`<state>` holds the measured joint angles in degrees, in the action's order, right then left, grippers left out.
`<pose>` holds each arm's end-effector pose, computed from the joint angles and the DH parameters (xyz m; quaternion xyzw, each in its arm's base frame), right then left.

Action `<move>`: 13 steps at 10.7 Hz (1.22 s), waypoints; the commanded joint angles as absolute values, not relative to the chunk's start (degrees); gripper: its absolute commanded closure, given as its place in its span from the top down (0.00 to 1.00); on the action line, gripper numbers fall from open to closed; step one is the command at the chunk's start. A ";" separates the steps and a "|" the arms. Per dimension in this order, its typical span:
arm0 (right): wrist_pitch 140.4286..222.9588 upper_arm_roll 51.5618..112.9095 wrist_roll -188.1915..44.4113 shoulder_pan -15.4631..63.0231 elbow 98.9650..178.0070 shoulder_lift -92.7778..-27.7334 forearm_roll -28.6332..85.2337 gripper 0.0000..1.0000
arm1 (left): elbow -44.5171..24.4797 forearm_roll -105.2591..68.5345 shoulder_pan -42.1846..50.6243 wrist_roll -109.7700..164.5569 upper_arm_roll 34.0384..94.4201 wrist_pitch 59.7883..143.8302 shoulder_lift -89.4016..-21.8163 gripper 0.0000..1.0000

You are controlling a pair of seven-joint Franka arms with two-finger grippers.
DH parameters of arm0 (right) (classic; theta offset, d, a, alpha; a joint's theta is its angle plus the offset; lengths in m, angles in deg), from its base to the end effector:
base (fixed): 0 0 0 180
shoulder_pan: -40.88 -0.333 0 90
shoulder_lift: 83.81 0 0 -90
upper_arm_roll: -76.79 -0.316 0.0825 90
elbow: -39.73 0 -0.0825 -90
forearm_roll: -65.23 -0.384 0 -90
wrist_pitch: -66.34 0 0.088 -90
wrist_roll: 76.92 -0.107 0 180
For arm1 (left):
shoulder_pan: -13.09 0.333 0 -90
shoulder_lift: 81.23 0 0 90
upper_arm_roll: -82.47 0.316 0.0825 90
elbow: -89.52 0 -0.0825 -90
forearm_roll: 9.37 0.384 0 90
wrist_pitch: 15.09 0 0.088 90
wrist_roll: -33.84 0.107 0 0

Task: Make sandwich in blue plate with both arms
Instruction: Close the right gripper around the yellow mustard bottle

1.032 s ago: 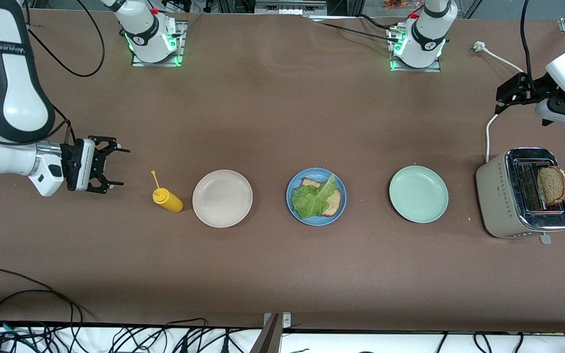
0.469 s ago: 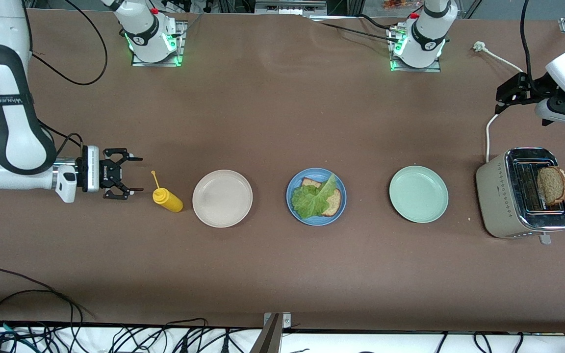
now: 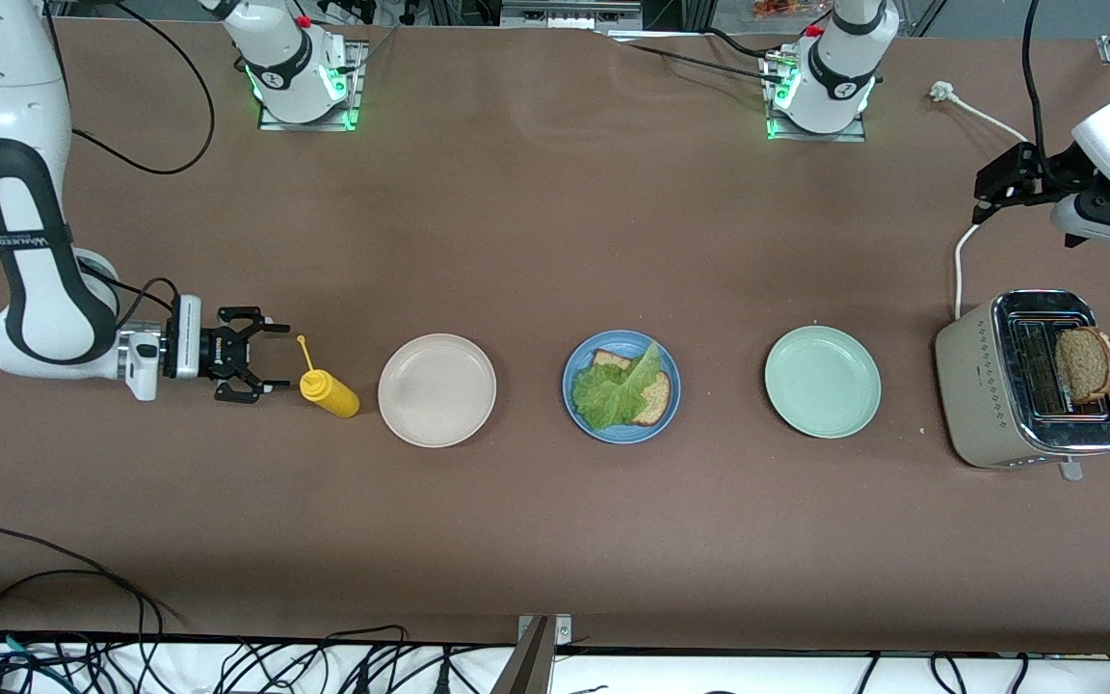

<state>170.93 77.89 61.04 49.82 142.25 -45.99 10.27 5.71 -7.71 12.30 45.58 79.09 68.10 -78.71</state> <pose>0.6053 -0.0390 0.1722 -0.5943 -0.6525 -0.2941 0.3669 0.5551 -0.0362 0.6404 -0.9901 0.1370 0.0282 0.0113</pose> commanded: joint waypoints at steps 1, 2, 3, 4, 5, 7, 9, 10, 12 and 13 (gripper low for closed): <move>171.19 77.75 64.14 49.93 138.70 -40.75 6.45 1.00 | 6.81 -8.84 12.30 45.27 79.21 67.00 -78.51 1.00; 171.10 77.75 64.32 49.58 136.78 -38.83 5.65 1.00 | 6.81 -8.84 12.30 45.27 79.21 67.00 -78.51 1.00; 171.28 77.58 64.32 49.41 135.28 -37.68 5.12 1.00 | 6.81 -8.84 12.30 45.27 79.21 67.00 -78.51 1.00; 171.28 77.58 64.23 48.62 133.79 -36.71 3.72 1.00 | 6.90 -8.84 12.30 45.27 79.21 67.00 -78.42 1.00; 171.28 77.58 63.53 48.35 132.38 -35.83 2.84 1.00 | 6.81 -8.84 12.30 45.27 79.21 67.00 -78.50 1.00; 172.67 77.58 62.65 46.95 130.52 -33.81 0.56 1.00 | 6.90 -8.84 12.30 45.27 79.21 67.00 -78.51 1.00; 173.82 77.67 62.56 46.51 130.26 -33.80 0.11 1.00 | 6.81 -8.84 12.30 45.27 79.21 66.91 -78.51 1.00; 173.83 77.67 62.39 46.50 130.25 -33.62 0.02 1.00 | 6.90 -8.84 12.30 45.27 79.21 66.82 -78.51 1.00; 175.31 77.32 62.30 46.07 130.17 -32.66 -0.24 1.00 | 6.90 -8.84 12.30 45.27 79.21 66.74 -78.51 1.00; 176.63 77.14 62.30 45.63 130.17 -32.57 -1.03 1.00 | 6.90 -8.84 12.30 45.27 79.21 66.74 -78.51 1.00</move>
